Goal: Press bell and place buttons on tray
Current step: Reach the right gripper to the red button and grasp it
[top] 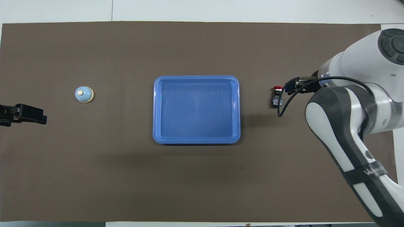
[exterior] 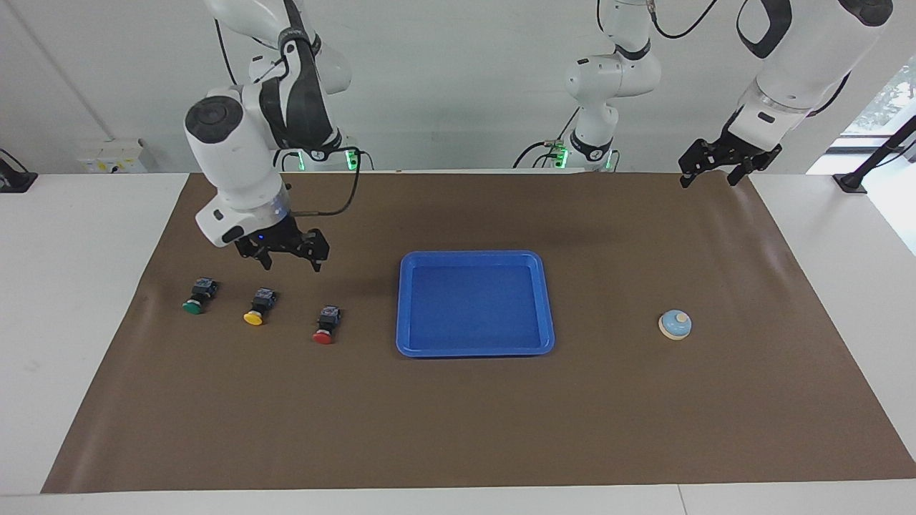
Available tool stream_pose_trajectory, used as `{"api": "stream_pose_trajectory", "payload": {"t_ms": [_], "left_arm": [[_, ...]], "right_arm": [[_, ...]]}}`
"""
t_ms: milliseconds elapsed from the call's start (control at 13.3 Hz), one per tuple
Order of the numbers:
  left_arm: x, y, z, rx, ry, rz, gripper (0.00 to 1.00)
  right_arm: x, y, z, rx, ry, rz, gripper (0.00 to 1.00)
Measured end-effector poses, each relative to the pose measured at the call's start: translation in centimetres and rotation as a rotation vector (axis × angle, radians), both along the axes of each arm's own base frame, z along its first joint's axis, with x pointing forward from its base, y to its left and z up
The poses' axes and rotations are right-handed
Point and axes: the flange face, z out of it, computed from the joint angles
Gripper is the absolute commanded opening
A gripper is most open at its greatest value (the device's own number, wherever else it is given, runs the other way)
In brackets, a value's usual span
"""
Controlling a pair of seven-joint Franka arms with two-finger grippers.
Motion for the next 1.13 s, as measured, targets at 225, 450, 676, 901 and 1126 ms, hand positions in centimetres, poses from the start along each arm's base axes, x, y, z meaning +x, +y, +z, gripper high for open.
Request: {"api": "stream_pose_trajectory", "payload": {"t_ms": [225, 450, 676, 901, 1126], "left_arm": [[0.0, 0.0, 0.0, 0.0, 0.0, 0.0, 1.0], [0.0, 0.0, 0.0, 0.0, 0.0, 0.0, 1.0], [0.0, 0.0, 0.0, 0.0, 0.0, 0.0, 1.0], [0.0, 0.0, 0.0, 0.0, 0.0, 0.0, 1.0], [0.0, 0.0, 0.0, 0.0, 0.0, 0.0, 1.0]], "right_arm": [[-0.1, 1.3, -5.2, 0.008, -0.029, -0.003, 1.0], [0.3, 1.3, -8.2, 0.011, -0.035, -0.004, 1.0], [1.0, 1.4, -11.5, 0.013, -0.032, -0.018, 1.0], [1.4, 1.9, -13.8, 0.017, -0.038, -0.018, 1.0], [1.4, 2.0, -14.7, 0.016, -0.031, -0.021, 0.91]]}}
